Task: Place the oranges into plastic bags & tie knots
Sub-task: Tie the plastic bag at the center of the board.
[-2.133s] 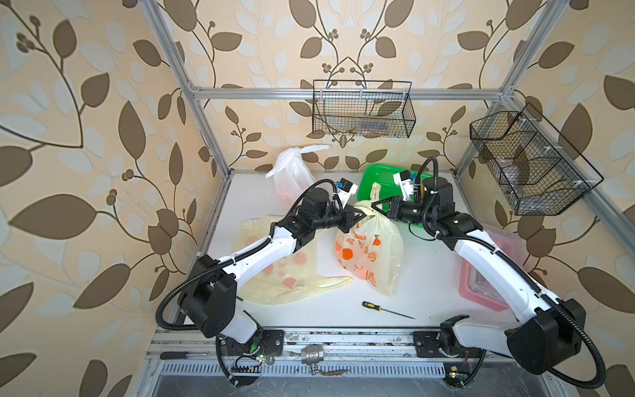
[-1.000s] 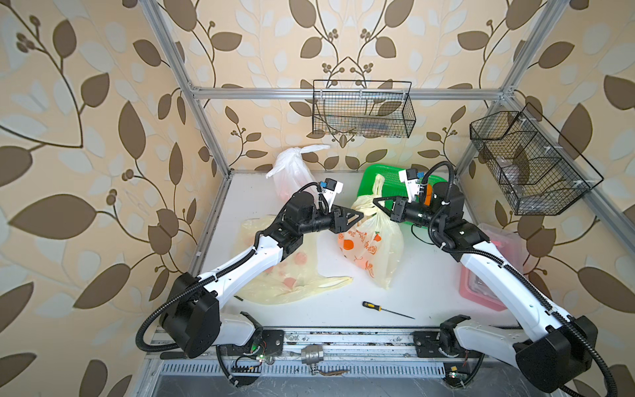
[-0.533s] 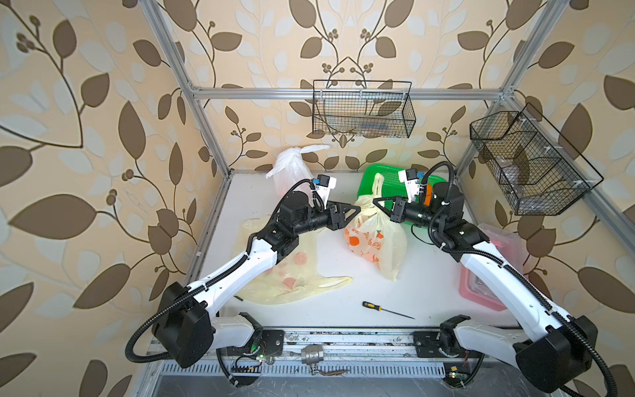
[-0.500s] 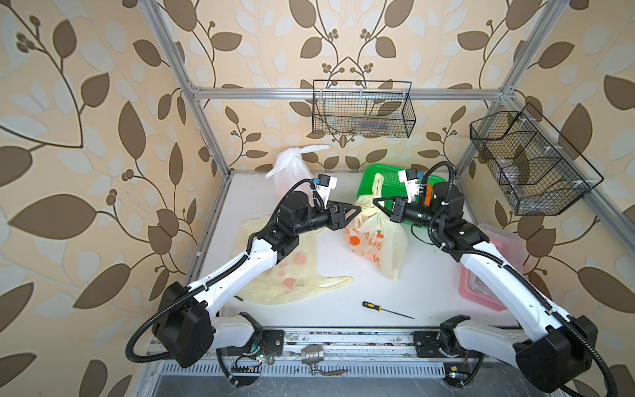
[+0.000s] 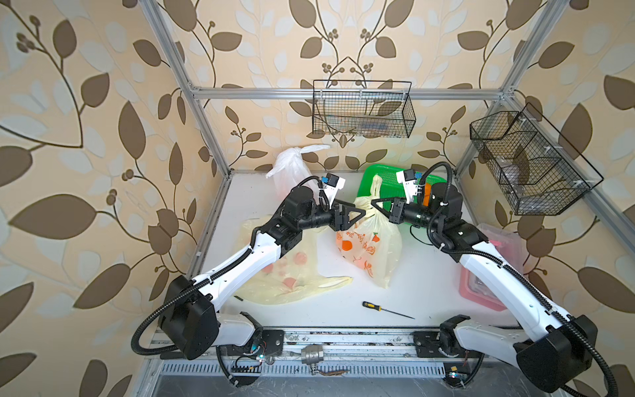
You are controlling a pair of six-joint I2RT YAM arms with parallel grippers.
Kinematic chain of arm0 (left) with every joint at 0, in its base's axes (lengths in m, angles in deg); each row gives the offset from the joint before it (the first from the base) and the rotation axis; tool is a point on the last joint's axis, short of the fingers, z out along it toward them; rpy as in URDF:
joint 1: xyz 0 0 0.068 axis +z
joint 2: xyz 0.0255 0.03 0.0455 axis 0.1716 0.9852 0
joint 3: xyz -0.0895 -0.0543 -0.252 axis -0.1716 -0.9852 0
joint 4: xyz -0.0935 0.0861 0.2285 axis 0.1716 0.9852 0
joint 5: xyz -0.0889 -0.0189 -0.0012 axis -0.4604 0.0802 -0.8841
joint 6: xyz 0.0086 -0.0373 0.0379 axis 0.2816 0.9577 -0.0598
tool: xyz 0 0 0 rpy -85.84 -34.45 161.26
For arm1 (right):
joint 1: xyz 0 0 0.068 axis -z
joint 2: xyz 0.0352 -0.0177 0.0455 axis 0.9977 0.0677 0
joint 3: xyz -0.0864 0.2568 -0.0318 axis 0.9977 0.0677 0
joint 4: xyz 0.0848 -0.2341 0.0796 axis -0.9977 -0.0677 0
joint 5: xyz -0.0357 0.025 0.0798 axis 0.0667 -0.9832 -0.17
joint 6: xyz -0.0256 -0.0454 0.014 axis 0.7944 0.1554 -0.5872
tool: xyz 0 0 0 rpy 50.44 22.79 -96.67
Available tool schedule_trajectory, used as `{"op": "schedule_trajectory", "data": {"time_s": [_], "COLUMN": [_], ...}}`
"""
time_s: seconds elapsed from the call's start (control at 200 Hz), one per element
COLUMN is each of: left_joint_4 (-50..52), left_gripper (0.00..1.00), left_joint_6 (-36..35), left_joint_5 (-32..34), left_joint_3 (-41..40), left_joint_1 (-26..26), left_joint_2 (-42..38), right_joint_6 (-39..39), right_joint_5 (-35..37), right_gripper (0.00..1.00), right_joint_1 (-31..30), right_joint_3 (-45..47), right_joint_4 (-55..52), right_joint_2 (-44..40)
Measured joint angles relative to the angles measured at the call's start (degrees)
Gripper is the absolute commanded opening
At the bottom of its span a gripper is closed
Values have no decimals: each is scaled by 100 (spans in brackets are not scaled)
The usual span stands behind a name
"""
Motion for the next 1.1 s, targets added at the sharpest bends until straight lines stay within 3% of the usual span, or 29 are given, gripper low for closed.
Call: {"op": "schedule_trajectory", "data": {"time_s": [0.08, 0.195, 0.3, 0.395, 0.65, 1.1], "left_joint_4": [461, 931, 1287, 1567, 1777, 2057], "left_gripper": [65, 55, 46, 45, 40, 46], "left_joint_6": [-914, -2081, -2839, -3309, -3812, -3989], "left_joint_5": [81, 140, 162, 136, -199, -584], "left_joint_3": [155, 216, 339, 597, 1047, 1292], "left_joint_1": [0, 2, 4, 4, 4, 4], "left_joint_2": [-22, -79, -83, -52, 251, 1043], "right_joint_6": [52, 179, 262, 302, 326, 323], "right_joint_5": [-31, -42, -44, -59, -105, -127], "right_gripper": [0, 0, 0, 0, 0, 0], "right_joint_1": [-2, -2, -2, -2, -7, -55], "right_joint_3": [0, -2, -2, -2, -2, -4], "right_joint_4": [-28, -105, -177, -208, -256, -291], "right_joint_2": [0, 0, 0, 0, 0, 7]}}
